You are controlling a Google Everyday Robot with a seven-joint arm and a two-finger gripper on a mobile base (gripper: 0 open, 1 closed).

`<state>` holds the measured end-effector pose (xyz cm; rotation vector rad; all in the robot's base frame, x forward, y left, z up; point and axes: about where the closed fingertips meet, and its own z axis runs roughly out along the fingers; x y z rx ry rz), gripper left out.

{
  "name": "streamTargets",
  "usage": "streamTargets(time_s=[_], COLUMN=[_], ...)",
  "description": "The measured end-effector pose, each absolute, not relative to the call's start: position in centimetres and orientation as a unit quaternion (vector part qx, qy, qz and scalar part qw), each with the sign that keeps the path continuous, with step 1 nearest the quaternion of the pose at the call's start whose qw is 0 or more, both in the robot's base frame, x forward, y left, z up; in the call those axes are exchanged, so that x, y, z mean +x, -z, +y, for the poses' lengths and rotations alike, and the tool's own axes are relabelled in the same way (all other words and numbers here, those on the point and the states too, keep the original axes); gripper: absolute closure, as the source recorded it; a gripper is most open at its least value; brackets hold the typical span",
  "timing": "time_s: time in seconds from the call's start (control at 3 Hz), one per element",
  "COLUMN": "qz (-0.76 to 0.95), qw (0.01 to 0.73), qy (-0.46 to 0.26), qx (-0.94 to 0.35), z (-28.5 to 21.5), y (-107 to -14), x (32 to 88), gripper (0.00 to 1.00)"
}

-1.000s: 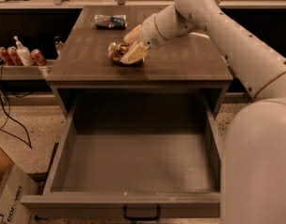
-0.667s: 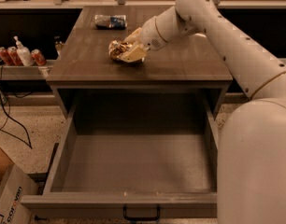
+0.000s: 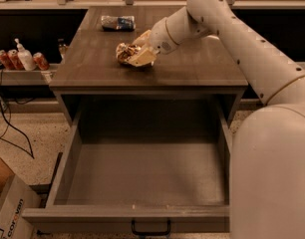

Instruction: Place orange can into top drawer

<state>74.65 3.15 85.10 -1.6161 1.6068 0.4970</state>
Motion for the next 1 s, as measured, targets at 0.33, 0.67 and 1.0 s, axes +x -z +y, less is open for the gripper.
streamTargets(time_s=[0.33,0.67,1.0], qz=[0.633,0.633,0.633], qw=[0.394,0.394,0.392], qy=[-0.196,-0.196,-0.197], qx=[-0.637,-0.637,-0.638], z=[3.15,3.15,3.39], y=[-85.14,-85.14,-84.95], x=[74.64,74.64,74.62], gripper=[1.00,1.00,0.85])
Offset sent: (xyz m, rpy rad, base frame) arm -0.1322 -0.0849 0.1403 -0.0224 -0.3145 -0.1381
